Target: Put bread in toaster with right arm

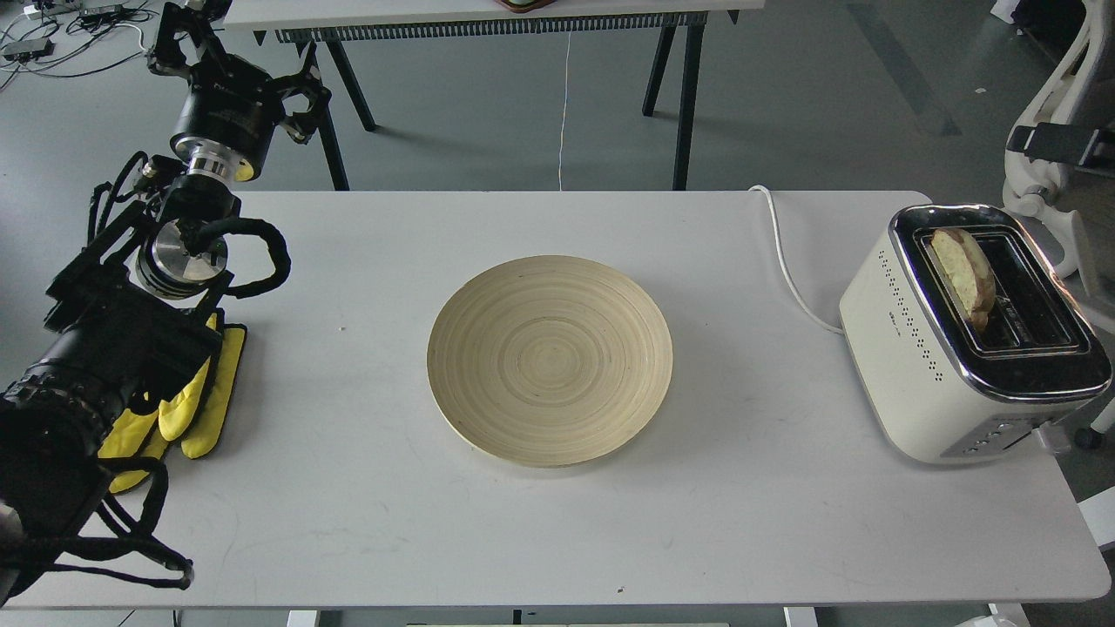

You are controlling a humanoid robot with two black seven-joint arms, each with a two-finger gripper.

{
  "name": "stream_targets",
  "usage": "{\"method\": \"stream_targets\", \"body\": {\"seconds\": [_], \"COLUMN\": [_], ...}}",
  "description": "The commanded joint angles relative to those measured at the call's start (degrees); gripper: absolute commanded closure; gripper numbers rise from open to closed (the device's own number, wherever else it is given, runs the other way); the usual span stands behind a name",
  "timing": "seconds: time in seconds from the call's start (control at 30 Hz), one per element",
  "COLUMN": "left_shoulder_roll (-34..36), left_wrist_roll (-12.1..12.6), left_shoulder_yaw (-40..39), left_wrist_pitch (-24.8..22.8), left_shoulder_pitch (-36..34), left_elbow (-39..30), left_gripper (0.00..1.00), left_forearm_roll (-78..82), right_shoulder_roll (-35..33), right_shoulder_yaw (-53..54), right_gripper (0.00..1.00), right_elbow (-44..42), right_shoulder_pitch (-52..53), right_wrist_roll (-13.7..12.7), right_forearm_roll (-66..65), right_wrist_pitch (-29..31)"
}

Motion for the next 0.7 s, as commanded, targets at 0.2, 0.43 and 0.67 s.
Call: {"method": "stream_targets", "body": {"seconds": [0.2,0.43,0.67], "left_shoulder_roll": [0.09,0.09,0.09], "left_wrist_roll": [0.09,0.09,0.0], "left_shoulder_yaw": [0.0,0.0,-0.09], "left_wrist_pitch": [0.0,0.0,0.0], "left_shoulder_pitch": [0.0,0.0,0.0], "left_elbow": [0.0,0.0,0.0], "left_gripper": [0.0,0.0,0.0], "left_forearm_roll": [0.0,-0.01,-0.09], "right_shoulder_roll": [10.21,21.72,30.6], "right_shoulder_yaw": [3.32,3.76,18.93], "right_gripper": [0.01,0.01,0.01], "right_elbow": [-8.89,-23.3,-31.83], "right_shoulder_pitch": [-1.06,-7.12,-18.88], "right_wrist_roll": [7.44,19.66,20.37], "right_forearm_roll": [29.58,52.68,68.09], "right_wrist_pitch": [-5.33,-4.45,-0.59]}}
